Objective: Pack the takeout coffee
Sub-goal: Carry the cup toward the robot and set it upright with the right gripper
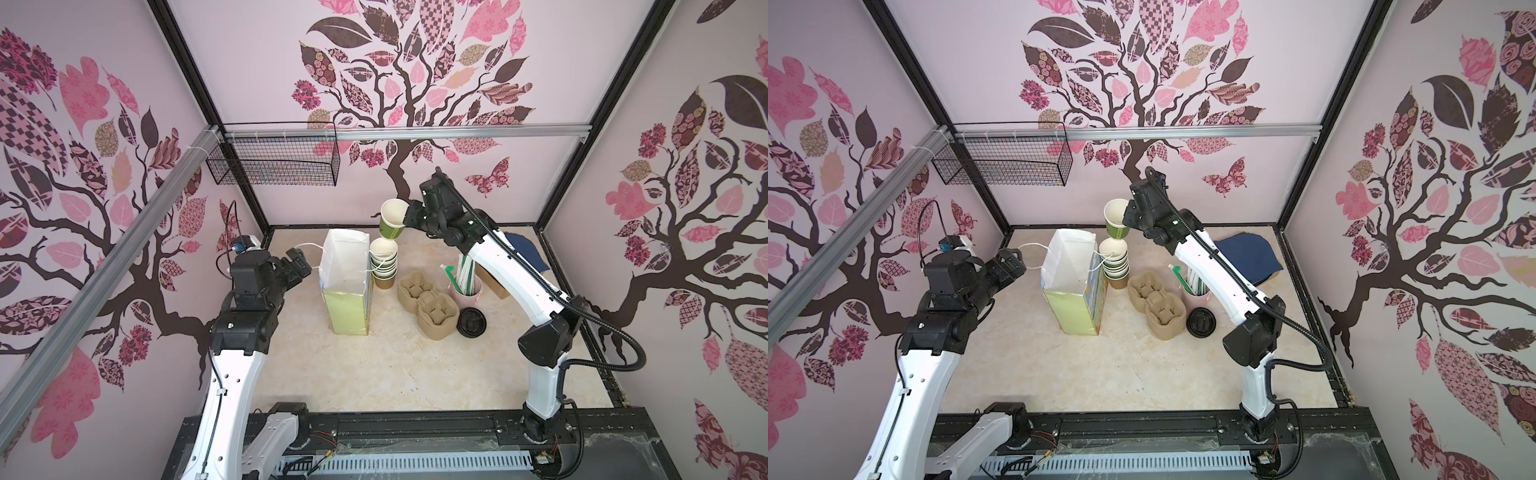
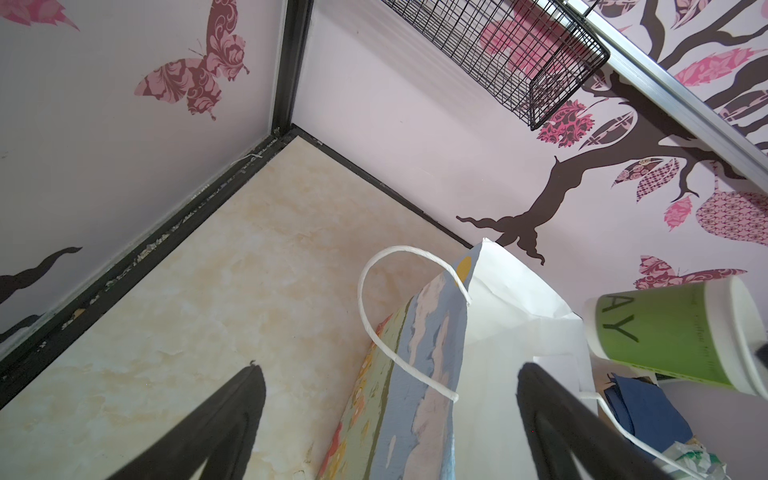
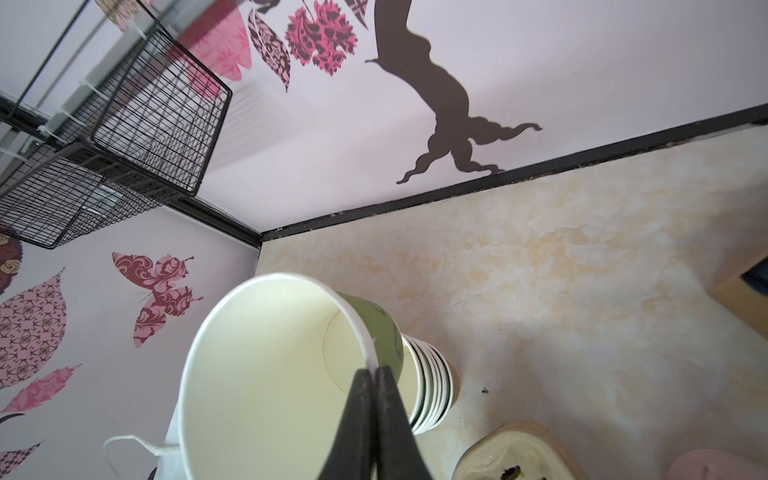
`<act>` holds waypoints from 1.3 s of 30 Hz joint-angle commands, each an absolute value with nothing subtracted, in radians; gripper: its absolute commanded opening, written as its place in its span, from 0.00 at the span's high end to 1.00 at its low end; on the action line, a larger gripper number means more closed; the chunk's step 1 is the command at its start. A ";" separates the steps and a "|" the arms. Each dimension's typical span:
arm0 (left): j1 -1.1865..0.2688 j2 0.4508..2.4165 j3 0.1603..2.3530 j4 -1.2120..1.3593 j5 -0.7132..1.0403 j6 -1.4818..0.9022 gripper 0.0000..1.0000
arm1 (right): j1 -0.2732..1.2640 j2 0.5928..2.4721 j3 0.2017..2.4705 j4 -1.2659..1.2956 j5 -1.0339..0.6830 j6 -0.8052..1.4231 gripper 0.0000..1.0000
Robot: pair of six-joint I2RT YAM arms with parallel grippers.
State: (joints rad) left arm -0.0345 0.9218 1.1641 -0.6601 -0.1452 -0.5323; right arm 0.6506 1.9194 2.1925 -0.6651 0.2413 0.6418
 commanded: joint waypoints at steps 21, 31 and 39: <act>-0.753 1.142 1.741 -1.064 -0.400 -0.494 0.02 | 0.836 1.180 1.561 -0.816 0.070 0.334 1.00; -1.086 1.045 1.582 -1.347 -0.458 -0.891 0.08 | 1.141 1.017 1.162 -0.709 0.189 0.441 1.00; -1.107 0.794 1.199 -1.323 -0.224 -1.139 0.14 | 1.304 1.011 0.895 -0.495 0.273 0.566 1.00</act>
State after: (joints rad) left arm -1.1023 0.8413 1.2644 -1.3212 -0.3157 -1.0180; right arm 1.2961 1.0225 0.9215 -0.5980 0.2138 0.5007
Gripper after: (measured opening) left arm 0.869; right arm 0.058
